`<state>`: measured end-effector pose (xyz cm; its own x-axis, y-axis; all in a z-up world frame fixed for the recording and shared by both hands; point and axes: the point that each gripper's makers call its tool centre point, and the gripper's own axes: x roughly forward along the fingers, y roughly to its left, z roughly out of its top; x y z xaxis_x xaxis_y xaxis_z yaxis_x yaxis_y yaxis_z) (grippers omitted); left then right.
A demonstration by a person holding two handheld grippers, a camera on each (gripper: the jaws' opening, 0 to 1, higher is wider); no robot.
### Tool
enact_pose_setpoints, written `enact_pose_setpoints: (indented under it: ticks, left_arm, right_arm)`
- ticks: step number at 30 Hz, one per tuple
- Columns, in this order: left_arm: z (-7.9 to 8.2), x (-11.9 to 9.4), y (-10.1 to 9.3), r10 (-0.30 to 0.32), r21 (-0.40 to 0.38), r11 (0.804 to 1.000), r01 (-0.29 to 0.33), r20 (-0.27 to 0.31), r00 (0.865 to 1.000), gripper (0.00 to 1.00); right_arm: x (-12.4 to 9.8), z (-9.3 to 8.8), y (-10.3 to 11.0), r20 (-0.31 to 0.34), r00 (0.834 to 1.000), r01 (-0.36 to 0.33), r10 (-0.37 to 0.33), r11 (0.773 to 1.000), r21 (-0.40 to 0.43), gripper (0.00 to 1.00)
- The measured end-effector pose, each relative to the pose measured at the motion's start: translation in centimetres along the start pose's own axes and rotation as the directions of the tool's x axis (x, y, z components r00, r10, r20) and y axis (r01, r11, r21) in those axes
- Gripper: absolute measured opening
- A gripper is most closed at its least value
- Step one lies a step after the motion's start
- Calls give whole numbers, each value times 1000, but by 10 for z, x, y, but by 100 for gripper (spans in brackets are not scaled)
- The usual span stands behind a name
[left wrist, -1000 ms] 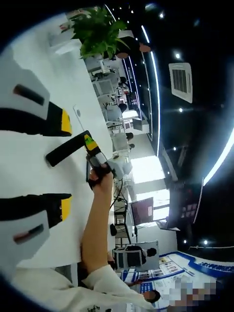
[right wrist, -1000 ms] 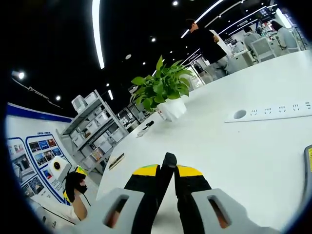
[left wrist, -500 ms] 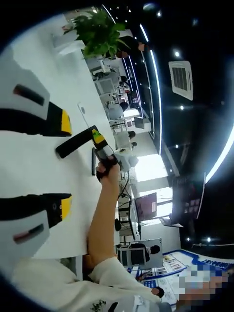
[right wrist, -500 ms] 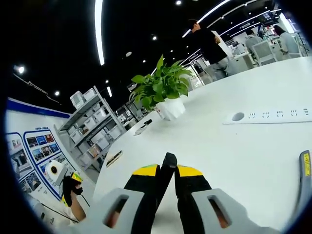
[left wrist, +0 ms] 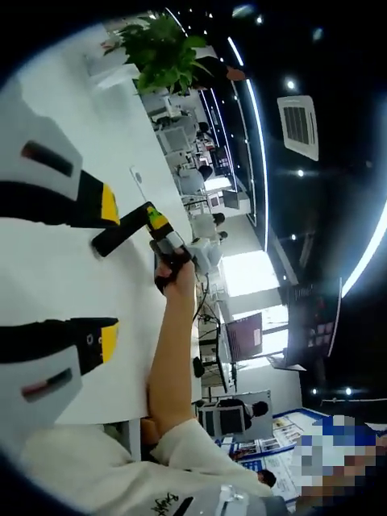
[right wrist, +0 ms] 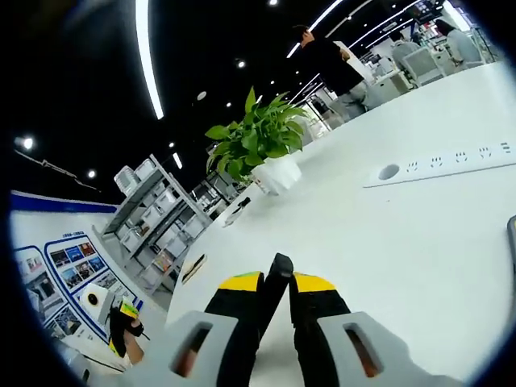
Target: Pflip the remote and laser pointer to the front side, press the buttons, and align them neatly on the table
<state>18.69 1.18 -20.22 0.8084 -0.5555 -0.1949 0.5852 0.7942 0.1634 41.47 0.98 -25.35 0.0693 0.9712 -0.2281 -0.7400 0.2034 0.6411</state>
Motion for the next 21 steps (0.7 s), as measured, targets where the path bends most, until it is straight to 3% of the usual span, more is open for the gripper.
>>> enact_pose_setpoints:
  ticks: [5,21]
  left_arm:
    - [5,0,-1,-5,-23,1000,5,25,1000,45]
    - [-3,3,-1,-5,-20,1000,5,3,1000,44]
  right_arm:
    - [4,-6,-5,-11,1000,11,-10,999,31,16]
    - [14,-13,-16,-25,999,27,-24,994,102,17]
